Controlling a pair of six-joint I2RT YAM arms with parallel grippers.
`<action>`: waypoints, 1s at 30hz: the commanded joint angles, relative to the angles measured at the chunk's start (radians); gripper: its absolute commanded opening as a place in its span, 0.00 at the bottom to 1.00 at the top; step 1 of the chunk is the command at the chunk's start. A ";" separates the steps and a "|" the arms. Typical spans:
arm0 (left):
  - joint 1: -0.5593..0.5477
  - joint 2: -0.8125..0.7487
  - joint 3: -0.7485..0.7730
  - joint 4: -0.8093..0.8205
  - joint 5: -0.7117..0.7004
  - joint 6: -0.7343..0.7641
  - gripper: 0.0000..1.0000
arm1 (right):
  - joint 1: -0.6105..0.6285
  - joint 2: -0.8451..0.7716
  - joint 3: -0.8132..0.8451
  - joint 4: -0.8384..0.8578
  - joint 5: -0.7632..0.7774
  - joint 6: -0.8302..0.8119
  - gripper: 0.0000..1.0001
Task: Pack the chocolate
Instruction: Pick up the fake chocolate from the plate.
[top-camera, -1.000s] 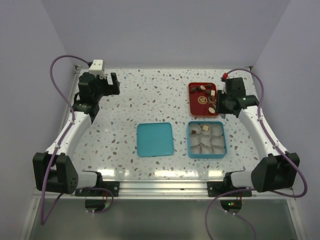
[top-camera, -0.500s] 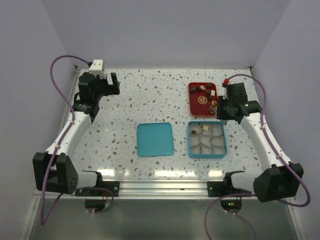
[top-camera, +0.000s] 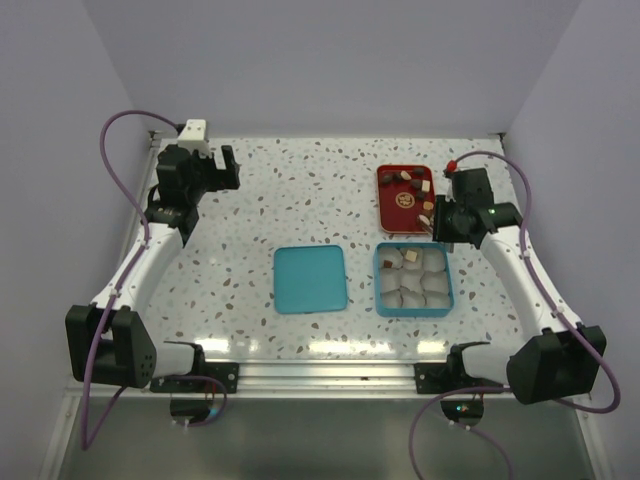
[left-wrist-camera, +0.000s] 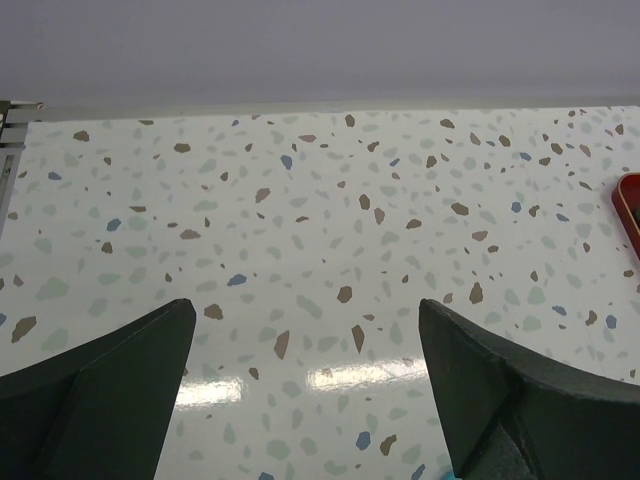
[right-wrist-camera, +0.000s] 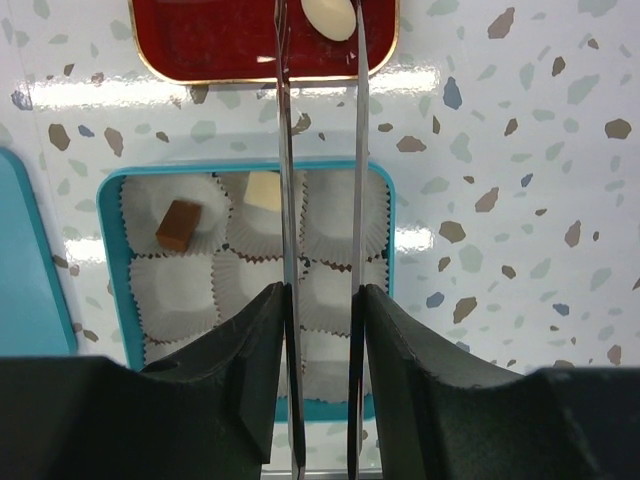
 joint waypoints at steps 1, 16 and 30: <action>-0.006 0.001 0.042 -0.002 0.017 0.001 1.00 | 0.003 -0.016 -0.010 -0.018 0.005 0.014 0.40; -0.006 0.001 0.043 -0.002 0.011 0.002 1.00 | 0.003 0.030 -0.047 0.040 -0.008 0.003 0.38; -0.006 0.001 0.045 -0.002 0.012 0.001 1.00 | 0.003 0.013 -0.015 0.019 -0.005 -0.004 0.24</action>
